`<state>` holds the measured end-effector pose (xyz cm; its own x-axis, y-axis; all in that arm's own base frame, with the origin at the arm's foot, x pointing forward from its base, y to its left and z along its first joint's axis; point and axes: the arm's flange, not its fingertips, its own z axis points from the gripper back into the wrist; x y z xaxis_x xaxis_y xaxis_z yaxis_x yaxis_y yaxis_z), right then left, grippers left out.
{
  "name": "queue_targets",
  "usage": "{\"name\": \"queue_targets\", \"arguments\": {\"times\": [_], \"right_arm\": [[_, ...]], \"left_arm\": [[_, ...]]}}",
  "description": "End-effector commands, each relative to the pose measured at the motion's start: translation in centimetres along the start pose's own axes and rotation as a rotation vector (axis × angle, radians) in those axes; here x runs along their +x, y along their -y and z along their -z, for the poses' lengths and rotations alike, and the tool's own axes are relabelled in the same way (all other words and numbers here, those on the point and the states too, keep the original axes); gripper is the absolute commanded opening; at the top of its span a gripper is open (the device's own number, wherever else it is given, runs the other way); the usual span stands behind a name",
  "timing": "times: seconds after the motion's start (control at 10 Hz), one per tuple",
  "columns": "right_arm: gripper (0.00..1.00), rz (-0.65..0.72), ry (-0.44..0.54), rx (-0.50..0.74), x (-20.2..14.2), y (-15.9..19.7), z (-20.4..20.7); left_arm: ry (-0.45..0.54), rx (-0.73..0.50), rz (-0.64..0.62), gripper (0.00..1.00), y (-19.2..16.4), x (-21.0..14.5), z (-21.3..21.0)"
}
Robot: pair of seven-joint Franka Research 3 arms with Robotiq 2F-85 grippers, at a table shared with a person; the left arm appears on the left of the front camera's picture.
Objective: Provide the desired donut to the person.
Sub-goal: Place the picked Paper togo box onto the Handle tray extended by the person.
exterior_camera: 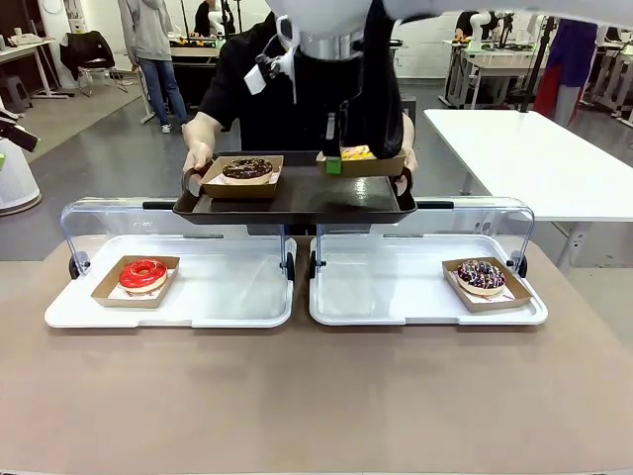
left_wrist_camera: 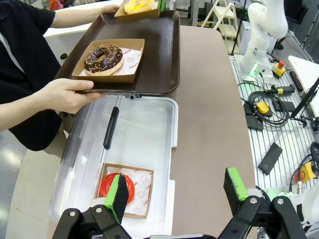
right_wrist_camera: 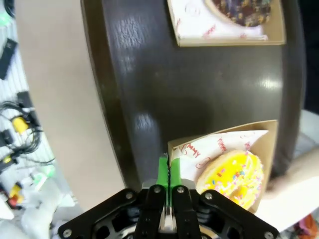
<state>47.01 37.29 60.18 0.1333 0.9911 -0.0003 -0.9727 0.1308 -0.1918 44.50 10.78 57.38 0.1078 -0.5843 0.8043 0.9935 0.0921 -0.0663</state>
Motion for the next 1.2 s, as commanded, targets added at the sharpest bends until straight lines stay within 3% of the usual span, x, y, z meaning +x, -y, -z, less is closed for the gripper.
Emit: {"name": "queue_targets", "arguments": {"times": [0.0, 0.2, 0.8, 1.1], "right_arm": [[0.01, -0.045, 0.022, -0.009, 1.7, 1.8, 0.7], [0.01, -0.059, 0.055, 0.006, 2.4, 2.7, 2.0], [0.01, -0.022, -0.027, 0.153, 2.5, 3.2, 3.8], [0.84, -0.048, -0.034, 0.170, 2.4, 3.0, 3.9]], "left_arm": [[0.006, -0.002, 0.000, 1.00, 0.2, 0.0, 0.0], [0.006, -0.002, 0.000, 1.00, 0.2, 0.0, 0.0], [0.006, -0.002, 0.000, 1.00, 0.2, 0.0, 0.0], [0.006, -0.002, 0.000, 1.00, 0.2, 0.0, 0.0]]}}
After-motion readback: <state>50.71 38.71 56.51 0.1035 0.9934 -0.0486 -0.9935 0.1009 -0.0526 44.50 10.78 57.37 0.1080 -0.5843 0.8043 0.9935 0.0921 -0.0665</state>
